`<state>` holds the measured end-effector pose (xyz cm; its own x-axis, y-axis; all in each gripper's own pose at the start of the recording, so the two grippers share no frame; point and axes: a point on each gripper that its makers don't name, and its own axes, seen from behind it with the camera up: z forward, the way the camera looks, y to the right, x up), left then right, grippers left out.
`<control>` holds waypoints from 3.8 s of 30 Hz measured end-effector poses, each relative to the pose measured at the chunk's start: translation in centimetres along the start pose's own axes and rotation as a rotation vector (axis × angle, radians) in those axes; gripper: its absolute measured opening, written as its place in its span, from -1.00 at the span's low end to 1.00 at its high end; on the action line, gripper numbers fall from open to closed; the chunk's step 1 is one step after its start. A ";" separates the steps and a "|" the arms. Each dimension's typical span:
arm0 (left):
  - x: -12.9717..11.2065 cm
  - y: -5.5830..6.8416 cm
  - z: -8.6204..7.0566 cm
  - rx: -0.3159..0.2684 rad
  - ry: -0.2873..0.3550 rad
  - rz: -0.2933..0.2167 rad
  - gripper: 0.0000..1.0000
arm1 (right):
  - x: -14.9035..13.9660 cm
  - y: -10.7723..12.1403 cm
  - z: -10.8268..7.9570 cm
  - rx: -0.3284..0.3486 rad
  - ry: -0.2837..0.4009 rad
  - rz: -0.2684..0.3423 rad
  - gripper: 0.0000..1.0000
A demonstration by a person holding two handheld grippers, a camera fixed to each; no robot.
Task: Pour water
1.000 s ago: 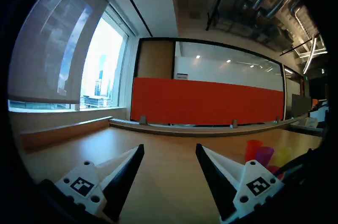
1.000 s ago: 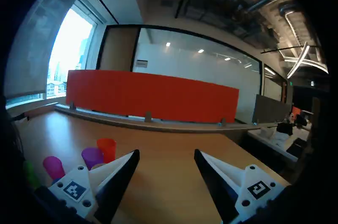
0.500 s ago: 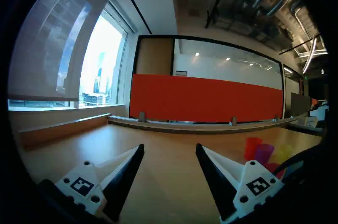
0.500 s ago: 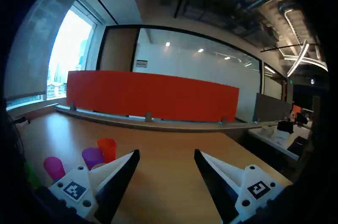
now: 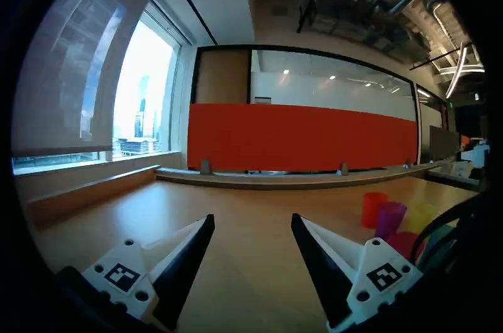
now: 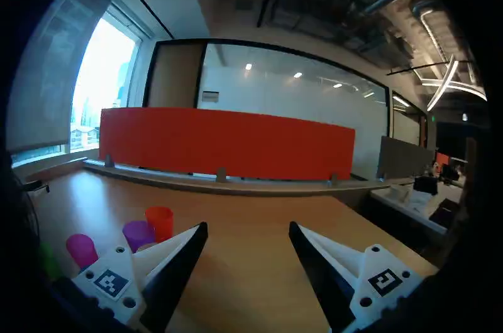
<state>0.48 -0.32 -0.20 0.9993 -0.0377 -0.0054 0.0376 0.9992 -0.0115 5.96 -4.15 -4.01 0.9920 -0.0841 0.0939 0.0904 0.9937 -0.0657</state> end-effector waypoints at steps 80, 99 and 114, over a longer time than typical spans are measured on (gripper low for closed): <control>-0.1 0.5 -0.1 -0.004 -0.004 0.034 0.80 | -1.7 -1.5 5.6 0.050 0.123 0.016 1.00; -0.1 0.6 -0.1 -0.004 -0.004 0.035 0.80 | -1.5 -1.6 7.1 0.029 0.089 0.030 1.00; -0.1 0.5 -0.1 -0.004 -0.004 0.035 0.81 | -2.1 0.1 6.5 0.030 0.072 0.015 1.00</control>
<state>0.43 0.20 -0.29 1.0000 -0.0029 -0.0021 0.0029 0.9999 -0.0157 3.34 -3.42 2.26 0.9971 -0.0727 0.0215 0.0734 0.9966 -0.0363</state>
